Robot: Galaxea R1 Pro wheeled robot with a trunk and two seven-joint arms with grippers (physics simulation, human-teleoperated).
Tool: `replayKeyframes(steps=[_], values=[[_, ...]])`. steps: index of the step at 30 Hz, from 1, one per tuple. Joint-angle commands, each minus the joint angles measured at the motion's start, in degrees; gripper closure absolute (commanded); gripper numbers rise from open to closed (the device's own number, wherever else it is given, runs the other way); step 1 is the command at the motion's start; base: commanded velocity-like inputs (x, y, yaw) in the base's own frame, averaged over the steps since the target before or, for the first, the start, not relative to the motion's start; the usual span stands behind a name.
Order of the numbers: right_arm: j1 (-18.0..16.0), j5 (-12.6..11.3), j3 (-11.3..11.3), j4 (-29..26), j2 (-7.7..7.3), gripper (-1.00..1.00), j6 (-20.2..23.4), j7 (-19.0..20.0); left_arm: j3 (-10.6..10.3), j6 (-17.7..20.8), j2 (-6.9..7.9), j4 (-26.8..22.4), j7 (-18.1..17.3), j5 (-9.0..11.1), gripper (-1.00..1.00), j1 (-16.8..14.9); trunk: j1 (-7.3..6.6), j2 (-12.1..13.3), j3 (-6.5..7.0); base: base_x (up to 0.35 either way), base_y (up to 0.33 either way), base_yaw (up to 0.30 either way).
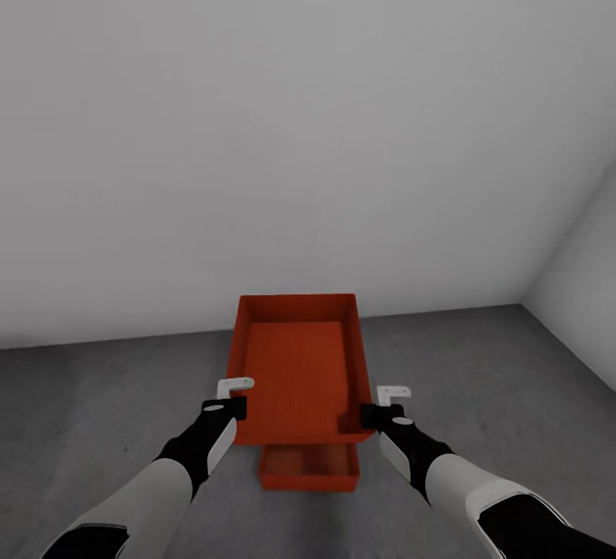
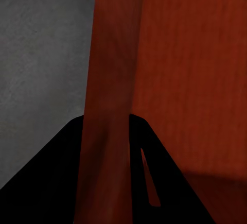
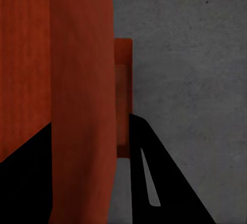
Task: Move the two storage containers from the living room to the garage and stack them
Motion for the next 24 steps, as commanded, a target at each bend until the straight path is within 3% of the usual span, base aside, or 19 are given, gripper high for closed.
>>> replayKeyframes(steps=[1,14,24], values=[[0.0,-0.6,-1.9,0.2,-1.11,1.0,-0.2,-1.9,1.2,0.5,0.03,-0.4,2.3,-1.5,1.0,-0.1,0.01,-0.1,-0.18,-0.01,0.0,0.0],[0.0,-0.6,-1.9,0.2,-1.17,1.0,-0.2,-1.9,1.2,0.5,0.05,-0.4,2.3,-1.5,1.0,-0.1,0.01,-0.1,-1.36,-0.003,0.0,0.0],[0.0,-0.6,-1.9,0.2,-1.19,1.0,-0.2,-1.9,1.2,0.5,0.0,-0.4,2.3,-1.5,1.0,-0.1,0.01,-0.1,-2.27,-0.104,0.0,0.0]])
